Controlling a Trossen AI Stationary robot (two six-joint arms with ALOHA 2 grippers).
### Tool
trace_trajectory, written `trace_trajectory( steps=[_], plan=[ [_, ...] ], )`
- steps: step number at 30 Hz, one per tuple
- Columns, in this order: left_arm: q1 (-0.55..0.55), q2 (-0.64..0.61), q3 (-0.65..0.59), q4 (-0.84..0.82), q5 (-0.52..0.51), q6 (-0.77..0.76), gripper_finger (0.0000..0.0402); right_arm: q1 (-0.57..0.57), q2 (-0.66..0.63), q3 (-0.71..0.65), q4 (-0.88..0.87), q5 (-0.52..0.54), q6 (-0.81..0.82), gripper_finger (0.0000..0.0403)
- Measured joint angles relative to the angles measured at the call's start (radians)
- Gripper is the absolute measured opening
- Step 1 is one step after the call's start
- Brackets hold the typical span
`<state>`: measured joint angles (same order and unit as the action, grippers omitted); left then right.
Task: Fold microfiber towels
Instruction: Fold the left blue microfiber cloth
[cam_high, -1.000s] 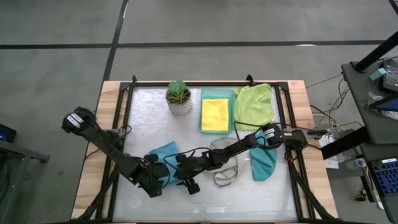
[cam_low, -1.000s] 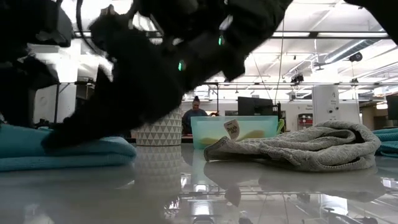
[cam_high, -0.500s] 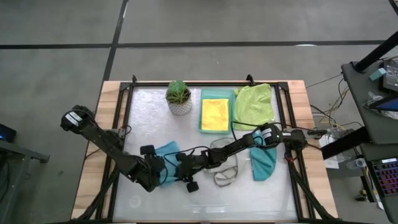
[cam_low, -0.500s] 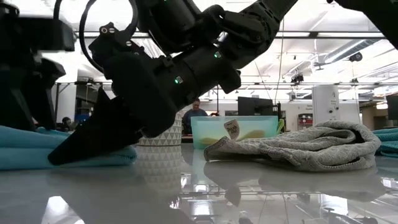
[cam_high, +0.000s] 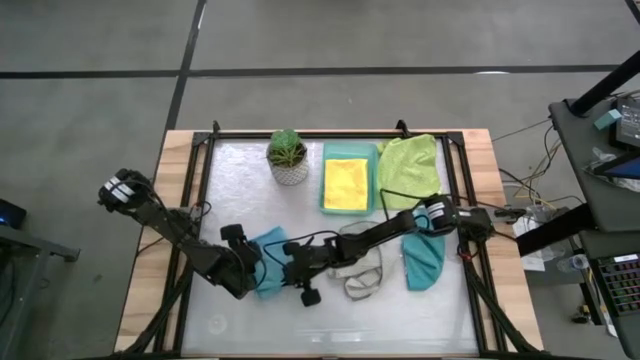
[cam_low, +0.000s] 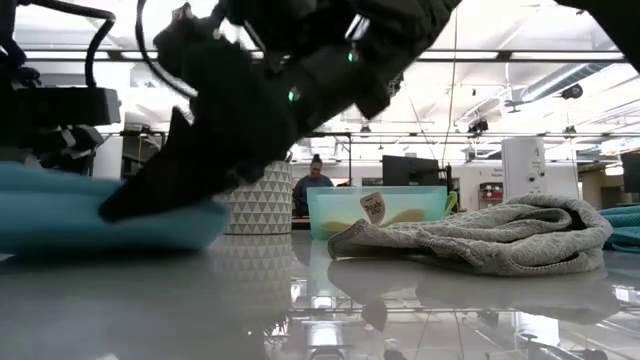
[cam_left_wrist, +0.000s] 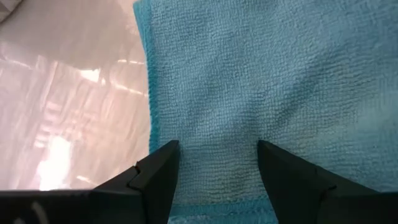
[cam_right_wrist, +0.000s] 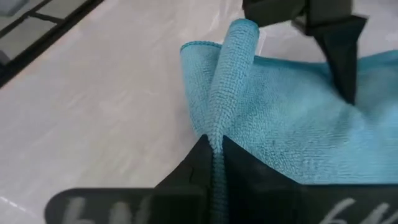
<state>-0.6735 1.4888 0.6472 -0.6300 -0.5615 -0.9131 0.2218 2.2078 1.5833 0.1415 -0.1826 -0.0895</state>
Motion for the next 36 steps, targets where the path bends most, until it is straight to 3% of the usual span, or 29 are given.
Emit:
trace_trajectory(
  steps=[9, 13, 23, 31, 36],
  plan=[
    [0.000, 0.000, -0.015, 0.082, -0.013, 0.010, 0.0205, -0.002, -0.052, 0.000, -0.079, -0.002, -0.014, 0.0011],
    [0.000, 0.001, -0.016, 0.136, -0.015, 0.084, 0.0205, -0.012, -0.068, 0.000, -0.086, -0.006, -0.064, 0.0011],
    [0.005, 0.002, -0.016, 0.244, -0.014, 0.142, 0.0205, -0.100, -0.094, 0.000, -0.094, -0.002, -0.131, 0.0011],
    [0.005, -0.004, 0.002, 0.209, -0.015, 0.144, 0.0205, -0.138, -0.084, 0.000, -0.094, -0.001, -0.119, 0.0011],
    [0.005, -0.046, 0.038, 0.074, 0.006, 0.145, 0.0205, -0.135, -0.084, 0.000, -0.113, -0.008, -0.119, 0.0011]
  ],
)
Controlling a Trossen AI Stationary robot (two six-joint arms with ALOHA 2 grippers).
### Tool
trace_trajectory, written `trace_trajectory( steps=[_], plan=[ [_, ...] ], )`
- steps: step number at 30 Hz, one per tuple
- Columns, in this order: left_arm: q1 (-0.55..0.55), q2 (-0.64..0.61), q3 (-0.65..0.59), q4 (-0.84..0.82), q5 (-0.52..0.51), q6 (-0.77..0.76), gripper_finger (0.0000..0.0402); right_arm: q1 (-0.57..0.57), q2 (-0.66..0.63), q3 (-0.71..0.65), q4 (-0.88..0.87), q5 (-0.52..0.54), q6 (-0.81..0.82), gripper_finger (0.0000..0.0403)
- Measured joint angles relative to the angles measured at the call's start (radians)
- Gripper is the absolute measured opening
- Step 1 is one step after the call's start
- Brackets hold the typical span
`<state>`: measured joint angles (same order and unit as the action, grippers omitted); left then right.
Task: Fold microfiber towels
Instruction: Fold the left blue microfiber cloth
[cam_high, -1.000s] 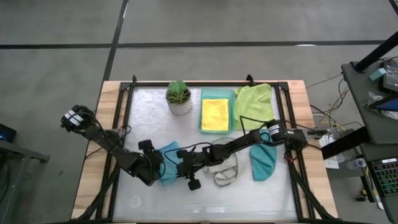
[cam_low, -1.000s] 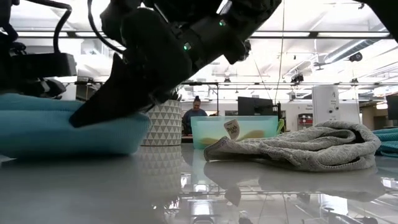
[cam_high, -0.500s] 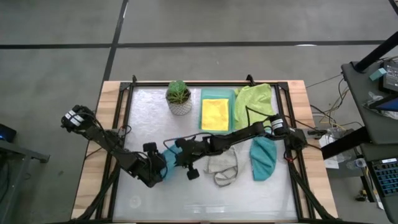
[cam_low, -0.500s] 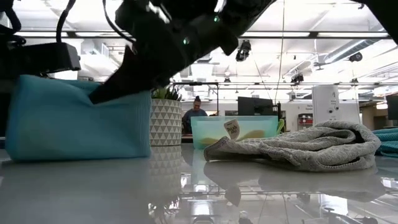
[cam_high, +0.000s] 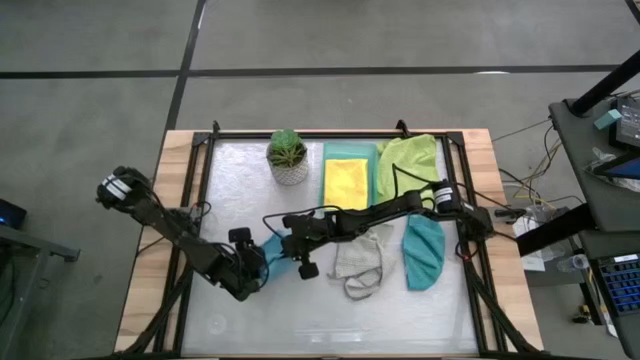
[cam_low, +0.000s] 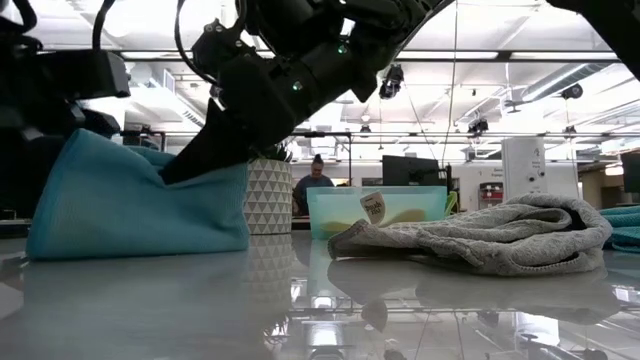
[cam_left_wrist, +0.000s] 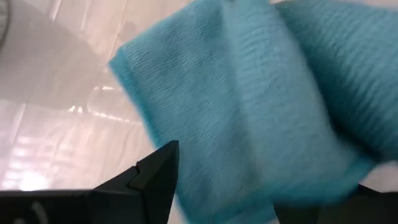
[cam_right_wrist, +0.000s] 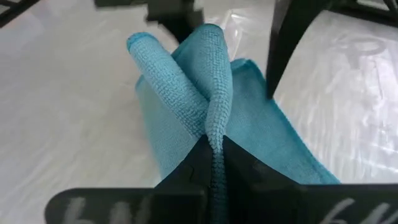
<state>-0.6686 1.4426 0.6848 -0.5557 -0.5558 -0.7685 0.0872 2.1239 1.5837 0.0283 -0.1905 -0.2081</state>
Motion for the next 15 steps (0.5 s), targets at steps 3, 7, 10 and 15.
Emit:
trace_trajectory(
  steps=[3, 7, 10, 15],
  plan=[
    [0.000, -0.053, 0.009, -0.098, 0.006, -0.003, 0.0205, -0.001, -0.003, 0.000, -0.010, -0.009, 0.006, 0.0011],
    [0.000, -0.119, -0.002, -0.230, 0.008, -0.048, 0.0205, -0.002, -0.006, 0.007, -0.025, -0.028, 0.011, 0.0011],
    [-0.003, -0.158, -0.033, -0.279, 0.016, -0.103, 0.0205, 0.000, -0.006, 0.017, -0.034, -0.030, 0.001, 0.0011],
    [-0.006, -0.170, -0.122, -0.190, 0.022, -0.116, 0.0205, -0.001, -0.006, 0.036, -0.030, -0.048, -0.033, 0.0011]
  ],
)
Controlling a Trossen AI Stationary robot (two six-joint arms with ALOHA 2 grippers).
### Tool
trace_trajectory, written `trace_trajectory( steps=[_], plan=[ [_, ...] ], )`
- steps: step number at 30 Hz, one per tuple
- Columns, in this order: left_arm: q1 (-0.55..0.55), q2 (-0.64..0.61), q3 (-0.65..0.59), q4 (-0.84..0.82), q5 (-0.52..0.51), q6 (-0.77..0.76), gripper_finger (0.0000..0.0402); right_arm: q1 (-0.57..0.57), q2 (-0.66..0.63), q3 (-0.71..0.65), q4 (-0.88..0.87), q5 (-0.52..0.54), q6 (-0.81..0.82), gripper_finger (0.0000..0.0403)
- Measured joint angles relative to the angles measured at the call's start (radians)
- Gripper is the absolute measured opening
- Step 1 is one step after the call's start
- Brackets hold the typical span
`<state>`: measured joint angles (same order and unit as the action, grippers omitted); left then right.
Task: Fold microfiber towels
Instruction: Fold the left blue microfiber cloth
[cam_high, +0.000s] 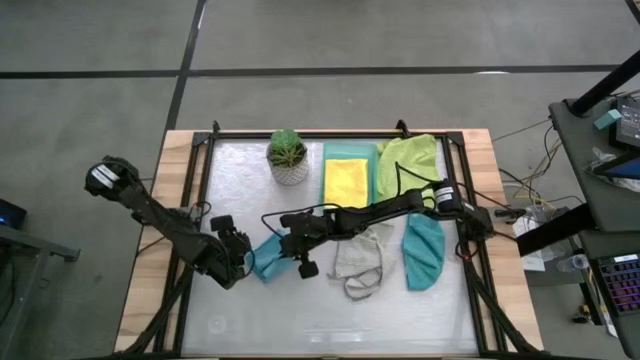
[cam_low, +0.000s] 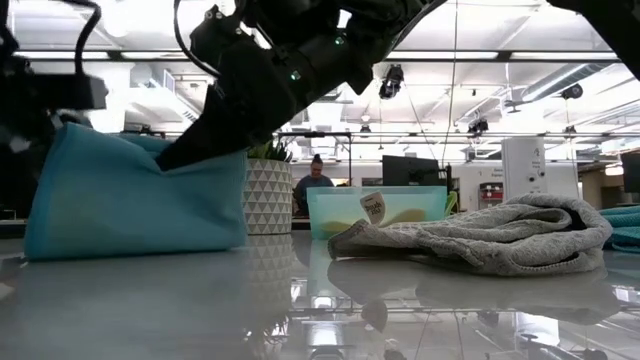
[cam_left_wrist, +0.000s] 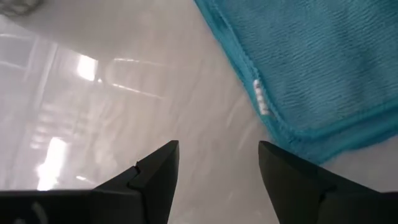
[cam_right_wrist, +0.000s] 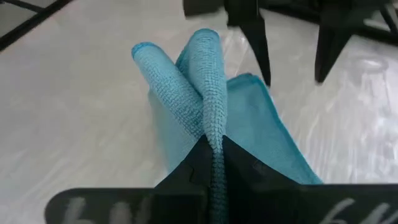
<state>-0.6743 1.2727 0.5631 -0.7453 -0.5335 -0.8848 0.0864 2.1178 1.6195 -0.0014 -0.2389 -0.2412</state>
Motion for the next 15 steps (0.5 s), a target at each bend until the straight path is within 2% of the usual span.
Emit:
trace_trajectory(
  steps=[6, 15],
  plan=[
    [-0.001, 0.028, -0.089, 0.119, -0.032, -0.004, 0.0205, 0.000, 0.009, 0.031, 0.002, -0.006, -0.022, 0.0011],
    [0.000, 0.029, -0.105, 0.163, -0.067, 0.008, 0.0205, -0.011, 0.061, 0.056, 0.087, -0.005, -0.022, 0.0011]
  ],
)
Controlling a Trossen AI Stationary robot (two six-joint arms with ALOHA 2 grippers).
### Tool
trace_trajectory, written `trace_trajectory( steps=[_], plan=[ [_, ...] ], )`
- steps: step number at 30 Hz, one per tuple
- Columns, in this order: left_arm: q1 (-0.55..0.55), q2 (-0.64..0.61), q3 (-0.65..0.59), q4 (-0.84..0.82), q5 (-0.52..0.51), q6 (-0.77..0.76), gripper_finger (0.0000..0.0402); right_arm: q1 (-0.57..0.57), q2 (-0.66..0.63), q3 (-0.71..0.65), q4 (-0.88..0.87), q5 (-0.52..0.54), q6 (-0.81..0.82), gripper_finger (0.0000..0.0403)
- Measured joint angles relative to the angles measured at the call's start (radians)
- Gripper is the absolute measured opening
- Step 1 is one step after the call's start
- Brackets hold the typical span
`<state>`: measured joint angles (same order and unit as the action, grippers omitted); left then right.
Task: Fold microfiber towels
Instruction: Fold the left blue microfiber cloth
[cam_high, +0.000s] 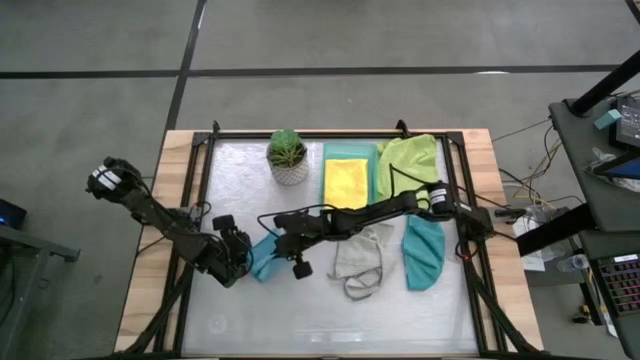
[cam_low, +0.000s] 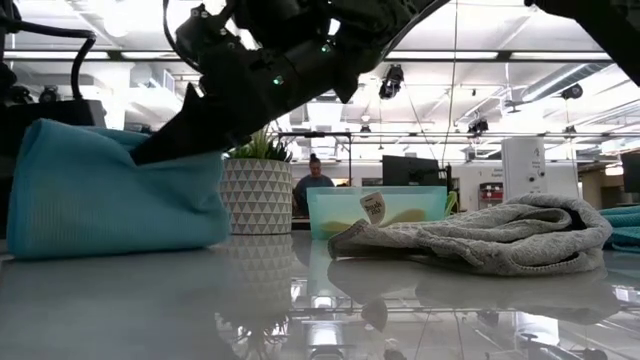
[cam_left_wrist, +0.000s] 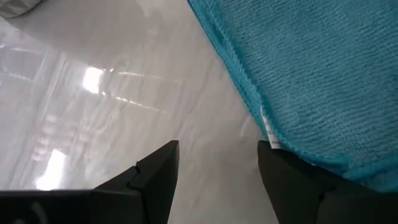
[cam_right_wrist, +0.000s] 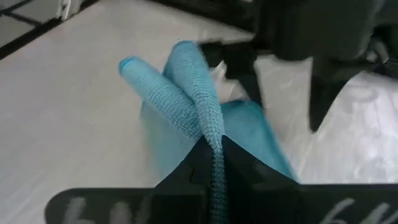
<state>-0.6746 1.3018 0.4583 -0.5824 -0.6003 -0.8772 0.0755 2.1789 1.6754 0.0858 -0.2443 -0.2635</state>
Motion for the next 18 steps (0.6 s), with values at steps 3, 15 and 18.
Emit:
trace_trajectory(
  steps=[3, 15, 18],
  plan=[
    [0.000, -0.003, -0.004, 0.002, -0.002, 0.000, 0.0205, -0.012, 0.022, 0.031, 0.001, 0.001, 0.001, 0.0011],
    [0.000, -0.004, -0.008, 0.026, -0.008, 0.001, 0.0205, -0.046, 0.148, 0.182, -0.052, 0.055, 0.061, 0.0013],
    [0.000, -0.005, -0.008, 0.026, -0.008, 0.002, 0.0205, -0.052, 0.163, 0.212, -0.105, 0.060, 0.058, 0.0027]
  ],
)
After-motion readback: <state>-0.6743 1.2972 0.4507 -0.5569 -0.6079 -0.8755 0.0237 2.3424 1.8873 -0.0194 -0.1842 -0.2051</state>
